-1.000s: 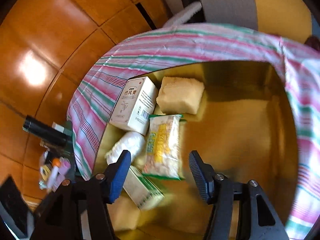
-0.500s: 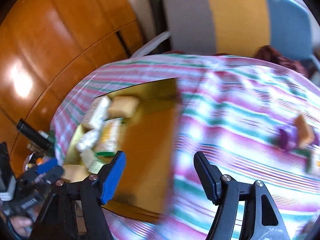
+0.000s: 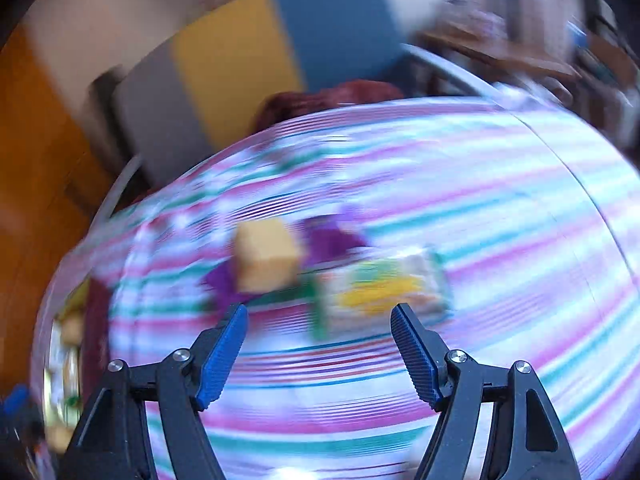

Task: Organize objects
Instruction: 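Move both tools back toward the remaining items, then grasp the purple wrapped sweet with the left gripper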

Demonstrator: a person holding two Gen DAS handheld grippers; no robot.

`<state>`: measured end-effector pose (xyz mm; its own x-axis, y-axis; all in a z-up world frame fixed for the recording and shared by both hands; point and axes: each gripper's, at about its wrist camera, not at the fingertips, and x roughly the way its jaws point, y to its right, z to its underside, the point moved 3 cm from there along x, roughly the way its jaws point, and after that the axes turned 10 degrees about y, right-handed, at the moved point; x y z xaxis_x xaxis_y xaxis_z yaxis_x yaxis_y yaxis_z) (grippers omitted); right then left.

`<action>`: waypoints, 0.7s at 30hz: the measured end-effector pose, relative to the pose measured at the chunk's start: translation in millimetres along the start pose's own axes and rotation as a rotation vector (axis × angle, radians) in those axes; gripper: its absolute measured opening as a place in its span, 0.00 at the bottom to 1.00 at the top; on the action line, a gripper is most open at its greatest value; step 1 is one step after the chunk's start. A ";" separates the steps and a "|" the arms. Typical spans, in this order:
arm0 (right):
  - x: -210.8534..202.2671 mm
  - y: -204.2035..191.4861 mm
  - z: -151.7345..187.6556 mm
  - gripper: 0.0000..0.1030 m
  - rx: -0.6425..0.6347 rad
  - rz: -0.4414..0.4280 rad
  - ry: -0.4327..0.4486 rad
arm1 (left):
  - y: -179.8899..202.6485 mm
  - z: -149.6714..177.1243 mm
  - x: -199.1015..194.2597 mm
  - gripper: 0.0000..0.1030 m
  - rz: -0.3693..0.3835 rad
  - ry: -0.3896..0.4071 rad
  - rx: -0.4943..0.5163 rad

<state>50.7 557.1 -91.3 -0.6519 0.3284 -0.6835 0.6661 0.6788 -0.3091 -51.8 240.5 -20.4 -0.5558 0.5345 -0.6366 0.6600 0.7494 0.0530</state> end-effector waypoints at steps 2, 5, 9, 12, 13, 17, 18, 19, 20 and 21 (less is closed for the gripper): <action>0.6 14.9 -4.3 0.73 0.072 0.020 -0.001 | 15.3 -5.5 15.4 0.58 0.016 -0.019 0.029; -3.0 23.2 -9.5 0.78 0.130 -0.001 0.012 | 34.8 -10.1 45.6 0.58 0.045 -0.075 0.059; -4.6 26.0 -10.1 0.78 0.146 -0.011 0.002 | 47.0 -16.1 89.6 0.58 0.111 -0.179 -0.038; -7.2 23.5 -9.5 0.79 0.157 -0.025 0.007 | 49.1 -18.8 118.2 0.58 0.142 -0.241 -0.147; -7.9 22.6 -8.7 0.79 0.161 -0.031 0.006 | 51.0 -19.2 126.2 0.58 0.141 -0.250 -0.167; -9.6 20.9 -8.1 0.79 0.170 -0.054 -0.003 | 63.9 -22.9 157.2 0.49 0.147 -0.268 -0.222; -9.2 20.2 -7.7 0.79 0.169 -0.058 -0.008 | 68.2 -24.6 165.4 0.49 0.141 -0.264 -0.229; -9.0 19.8 -7.0 0.79 0.169 -0.061 -0.012 | 70.5 -25.8 171.0 0.49 0.139 -0.263 -0.237; -8.2 19.2 -6.7 0.79 0.171 -0.066 -0.016 | 72.2 -27.3 177.0 0.49 0.140 -0.264 -0.249; -7.7 18.3 -6.2 0.79 0.171 -0.073 -0.020 | 73.1 -29.5 184.0 0.49 0.139 -0.263 -0.270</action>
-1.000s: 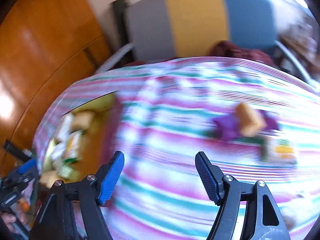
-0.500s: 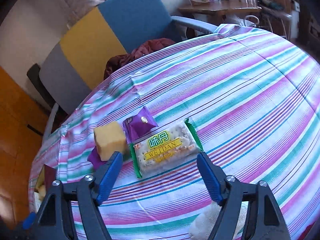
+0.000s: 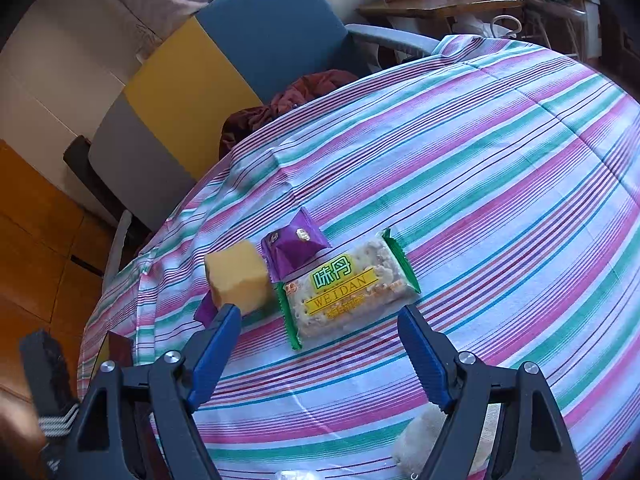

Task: Organize objects
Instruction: 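Grasp the purple wrapped sweet with the left gripper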

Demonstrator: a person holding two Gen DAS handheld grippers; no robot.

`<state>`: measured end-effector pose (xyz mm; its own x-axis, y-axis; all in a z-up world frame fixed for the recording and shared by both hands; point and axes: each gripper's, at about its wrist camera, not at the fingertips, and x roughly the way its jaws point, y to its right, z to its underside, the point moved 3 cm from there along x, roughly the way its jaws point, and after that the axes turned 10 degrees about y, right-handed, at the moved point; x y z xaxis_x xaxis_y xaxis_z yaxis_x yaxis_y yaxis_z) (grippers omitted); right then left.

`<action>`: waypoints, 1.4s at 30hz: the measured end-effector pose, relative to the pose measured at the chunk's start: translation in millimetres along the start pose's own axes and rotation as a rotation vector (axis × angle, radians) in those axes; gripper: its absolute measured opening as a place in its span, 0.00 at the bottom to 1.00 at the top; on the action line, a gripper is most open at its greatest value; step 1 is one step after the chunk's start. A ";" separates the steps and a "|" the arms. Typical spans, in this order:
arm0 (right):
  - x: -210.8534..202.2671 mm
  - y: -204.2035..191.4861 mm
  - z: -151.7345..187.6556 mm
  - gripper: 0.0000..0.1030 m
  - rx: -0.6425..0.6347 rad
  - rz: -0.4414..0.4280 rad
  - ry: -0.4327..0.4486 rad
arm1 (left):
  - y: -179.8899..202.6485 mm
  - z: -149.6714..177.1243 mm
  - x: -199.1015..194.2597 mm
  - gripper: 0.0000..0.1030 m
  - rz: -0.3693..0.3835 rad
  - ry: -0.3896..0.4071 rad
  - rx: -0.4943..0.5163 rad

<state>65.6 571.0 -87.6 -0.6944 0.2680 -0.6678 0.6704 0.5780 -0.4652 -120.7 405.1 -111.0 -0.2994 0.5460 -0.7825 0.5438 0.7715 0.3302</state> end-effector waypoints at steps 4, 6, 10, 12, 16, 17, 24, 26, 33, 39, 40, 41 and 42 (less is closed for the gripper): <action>-0.7 0.3 0.8 0.79 0.011 -0.017 -0.003 | 0.8 -13.8 17.0 0.51 -0.006 0.021 -0.060; -1.4 1.5 0.3 0.79 0.021 -0.020 0.000 | 2.2 -20.7 25.0 0.54 0.000 0.028 -0.089; -1.4 4.4 0.2 0.79 0.044 -0.028 -0.003 | 10.3 -31.3 41.0 0.58 -0.045 0.057 -0.053; -0.2 4.1 -0.1 0.79 0.048 -0.037 -0.008 | 12.5 -35.1 49.6 0.59 -0.075 0.069 -0.020; 2.6 1.4 1.4 0.79 0.036 -0.037 -0.017 | 14.0 -37.1 60.0 0.60 -0.110 0.077 0.051; 3.5 0.9 2.2 0.79 0.033 -0.037 -0.021 | 15.3 -36.4 59.8 0.59 -0.110 0.077 0.066; 5.6 1.2 2.9 0.79 0.019 -0.025 -0.022 | 16.7 -5.0 36.6 0.49 -0.048 0.051 0.133; 5.8 2.1 2.4 0.79 0.017 -0.018 -0.020 | 16.6 5.6 24.9 0.49 -0.028 0.051 0.143; 6.5 -3.1 3.6 0.79 -0.022 -0.018 -0.020 | 8.1 44.3 -9.5 0.48 0.002 0.047 0.175; 7.1 -10.1 7.2 0.79 -0.071 -0.017 -0.022 | 8.0 59.0 -18.2 0.48 0.005 0.062 0.221; 7.7 -11.2 8.2 0.79 -0.078 -0.020 -0.025 | 6.3 59.1 -17.6 0.48 -0.002 0.062 0.208; 8.2 -13.1 9.4 0.79 -0.089 -0.022 -0.028 | 5.0 58.9 -16.1 0.48 -0.004 0.062 0.195; 8.3 -15.2 10.6 0.79 -0.102 -0.020 -0.029 | 3.5 58.5 -15.4 0.48 -0.003 0.069 0.183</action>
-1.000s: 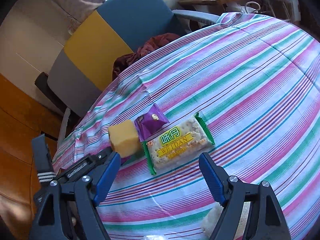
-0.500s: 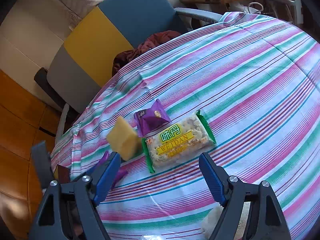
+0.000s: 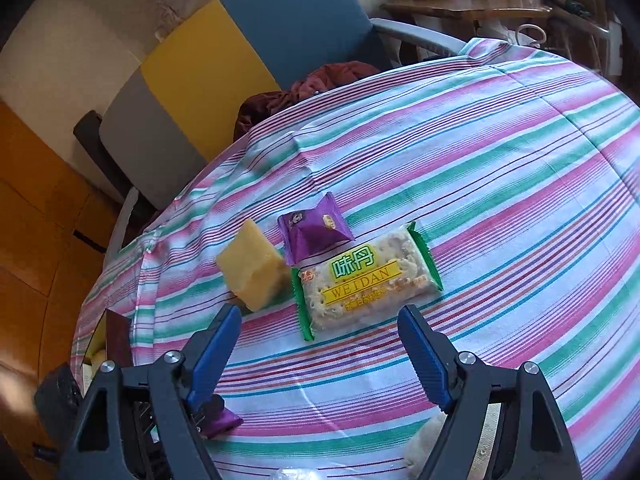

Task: Organize objects
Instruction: 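Grasp the purple wrapped sweet with the left gripper, then grasp the yellow sponge with right gripper while left gripper holds the purple sweet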

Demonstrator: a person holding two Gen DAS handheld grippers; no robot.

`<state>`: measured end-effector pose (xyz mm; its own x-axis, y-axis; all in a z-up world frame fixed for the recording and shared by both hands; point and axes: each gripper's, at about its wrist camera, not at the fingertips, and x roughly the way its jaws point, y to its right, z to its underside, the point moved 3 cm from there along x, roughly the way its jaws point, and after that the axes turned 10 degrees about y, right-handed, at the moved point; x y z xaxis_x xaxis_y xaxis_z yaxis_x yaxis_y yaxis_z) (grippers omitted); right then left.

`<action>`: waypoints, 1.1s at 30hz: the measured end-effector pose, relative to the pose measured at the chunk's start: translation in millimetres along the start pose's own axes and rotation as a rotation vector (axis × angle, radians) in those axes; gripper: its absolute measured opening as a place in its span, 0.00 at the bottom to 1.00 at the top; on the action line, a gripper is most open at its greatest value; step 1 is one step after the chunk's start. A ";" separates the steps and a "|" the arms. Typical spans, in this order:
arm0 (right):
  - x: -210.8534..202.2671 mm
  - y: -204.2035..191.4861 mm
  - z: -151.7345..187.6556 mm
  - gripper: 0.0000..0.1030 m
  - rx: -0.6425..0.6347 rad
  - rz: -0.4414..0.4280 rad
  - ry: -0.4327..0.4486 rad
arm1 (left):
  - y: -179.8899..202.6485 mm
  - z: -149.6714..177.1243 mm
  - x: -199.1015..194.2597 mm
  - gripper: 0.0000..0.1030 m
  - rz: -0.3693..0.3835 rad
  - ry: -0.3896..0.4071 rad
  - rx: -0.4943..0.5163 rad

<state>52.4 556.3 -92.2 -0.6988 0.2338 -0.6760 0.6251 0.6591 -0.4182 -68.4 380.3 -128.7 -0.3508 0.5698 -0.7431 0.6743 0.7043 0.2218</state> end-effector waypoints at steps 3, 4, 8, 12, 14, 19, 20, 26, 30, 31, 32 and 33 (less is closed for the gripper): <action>1.1 -5.6 2.3 0.79 -0.045 0.010 0.002 | -1.8 2.4 -2.0 0.45 0.004 0.016 -0.006; 2.2 -7.3 2.9 0.79 -0.058 0.013 0.001 | -3.0 3.8 -4.4 0.45 0.006 0.017 -0.013; 6.0 -18.2 7.5 0.72 -0.124 0.002 -0.010 | -9.3 13.4 -19.4 0.44 0.022 0.017 -0.042; 11.2 -35.6 14.6 0.69 -0.194 -0.031 -0.031 | -11.8 29.2 -34.0 0.44 0.036 0.012 -0.015; 16.2 -45.4 16.2 0.69 -0.235 -0.037 -0.041 | -13.2 33.6 -39.9 0.44 0.052 0.011 -0.017; 39.9 -70.4 3.2 0.69 -0.349 -0.010 -0.046 | -16.0 41.0 -44.3 0.44 0.067 0.015 -0.001; 47.4 -74.8 -1.4 0.69 -0.363 -0.001 -0.049 | -16.3 41.0 -44.3 0.44 0.069 0.018 -0.001; 95.4 -103.6 -16.1 0.80 -0.482 0.046 -0.105 | -18.0 41.3 -43.6 0.44 0.073 0.030 0.004; 127.9 -108.4 -1.6 0.57 -0.568 0.108 -0.204 | -17.9 40.8 -42.9 0.44 0.081 0.033 0.004; 128.8 -108.6 1.4 0.55 -0.603 0.136 -0.193 | -17.9 40.8 -42.8 0.44 0.083 0.035 0.004; 125.1 -109.0 2.6 0.53 -0.604 0.122 -0.178 | -18.1 40.8 -42.8 0.44 0.084 0.039 0.002; 120.1 -107.8 3.2 0.51 -0.574 0.094 -0.179 | -17.9 40.7 -42.6 0.44 0.084 0.040 0.002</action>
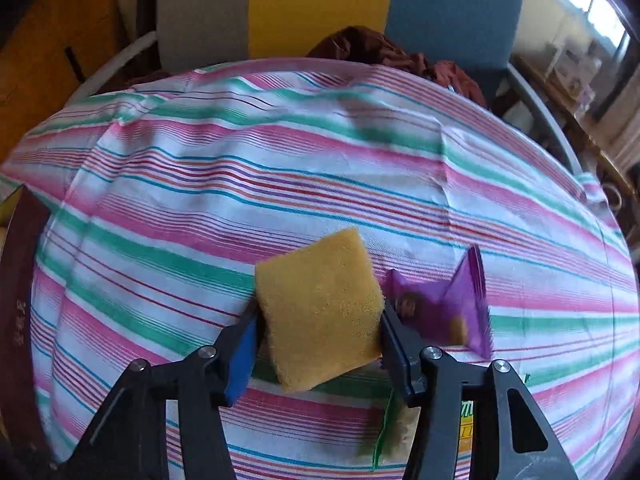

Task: Organize objects
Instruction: 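Grasp the yellow sponge with right gripper while left gripper holds the purple sweet, then carry the purple sweet into the gold tray and open the left gripper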

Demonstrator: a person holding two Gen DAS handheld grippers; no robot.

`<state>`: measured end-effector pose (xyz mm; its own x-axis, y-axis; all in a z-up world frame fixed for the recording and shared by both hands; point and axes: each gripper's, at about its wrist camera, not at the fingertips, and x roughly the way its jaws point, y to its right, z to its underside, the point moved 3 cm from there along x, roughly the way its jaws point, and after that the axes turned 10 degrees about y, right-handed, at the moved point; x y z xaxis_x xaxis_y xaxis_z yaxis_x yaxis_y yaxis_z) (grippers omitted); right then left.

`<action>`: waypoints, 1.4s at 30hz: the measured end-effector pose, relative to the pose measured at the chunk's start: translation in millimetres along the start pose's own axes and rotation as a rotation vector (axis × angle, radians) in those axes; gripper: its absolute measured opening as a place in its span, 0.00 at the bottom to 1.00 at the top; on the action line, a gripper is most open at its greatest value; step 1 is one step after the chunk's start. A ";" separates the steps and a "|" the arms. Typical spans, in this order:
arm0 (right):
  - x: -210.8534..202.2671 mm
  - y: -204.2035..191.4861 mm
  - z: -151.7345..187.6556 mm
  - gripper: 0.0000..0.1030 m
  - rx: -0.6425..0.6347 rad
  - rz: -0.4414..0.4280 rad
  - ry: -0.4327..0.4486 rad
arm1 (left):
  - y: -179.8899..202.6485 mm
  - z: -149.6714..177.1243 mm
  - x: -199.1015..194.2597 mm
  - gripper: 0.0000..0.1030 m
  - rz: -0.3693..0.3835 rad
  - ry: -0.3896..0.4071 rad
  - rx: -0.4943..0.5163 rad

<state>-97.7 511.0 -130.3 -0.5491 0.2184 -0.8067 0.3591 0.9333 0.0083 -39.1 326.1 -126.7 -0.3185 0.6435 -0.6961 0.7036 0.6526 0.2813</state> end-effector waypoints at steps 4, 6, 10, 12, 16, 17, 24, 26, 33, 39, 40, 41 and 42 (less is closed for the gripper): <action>-27.7 -4.6 11.7 0.51 0.035 -0.072 0.036 | -0.2 -0.6 -0.2 0.44 0.000 0.001 0.000; -41.0 -9.9 19.6 0.51 0.040 -0.097 0.039 | -0.4 -0.3 -1.4 0.44 -0.004 0.001 -0.003; -59.2 -16.8 38.5 0.52 0.062 -0.139 0.025 | -2.8 0.2 -5.8 0.44 -0.014 -0.001 0.001; -64.5 -19.2 51.7 0.52 0.061 -0.138 0.008 | -1.9 0.2 -9.3 0.44 -0.021 0.003 0.008; -71.0 -29.4 78.5 0.52 0.043 -0.151 -0.009 | 2.1 7.0 -22.1 0.44 -0.033 0.012 0.024; -69.2 -31.7 84.4 0.52 0.036 -0.152 -0.015 | 3.2 7.8 -25.5 0.44 -0.034 0.016 0.030; -57.8 -37.3 100.1 0.51 -0.017 -0.150 0.009 | 2.6 13.0 -47.8 0.44 -0.049 0.040 0.041; -58.5 -38.1 100.0 0.51 -0.027 -0.145 0.012 | 0.7 16.1 -53.4 0.44 -0.049 0.039 0.037; -58.5 -43.5 101.2 0.51 -0.074 -0.119 0.020 | 0.9 17.8 -72.6 0.44 -0.043 0.065 0.051; -57.9 -44.9 101.8 0.51 -0.091 -0.109 0.025 | -10.3 13.1 -95.2 0.44 -0.054 0.102 0.008; -58.1 -45.2 102.3 0.51 -0.091 -0.108 0.026 | -14.2 11.9 -99.2 0.44 -0.060 0.108 -0.005; -58.0 -45.2 102.2 0.51 -0.093 -0.107 0.026 | -18.8 10.6 -103.5 0.44 -0.067 0.115 -0.019; -58.0 -45.4 102.3 0.51 -0.094 -0.106 0.027 | -25.2 8.2 -108.2 0.44 -0.075 0.124 -0.037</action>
<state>-5.0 426.8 -144.3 -0.6006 0.1239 -0.7899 0.2262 0.9739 -0.0193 -17.1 236.8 -63.9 -0.4467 0.6356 -0.6296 0.6518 0.7133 0.2576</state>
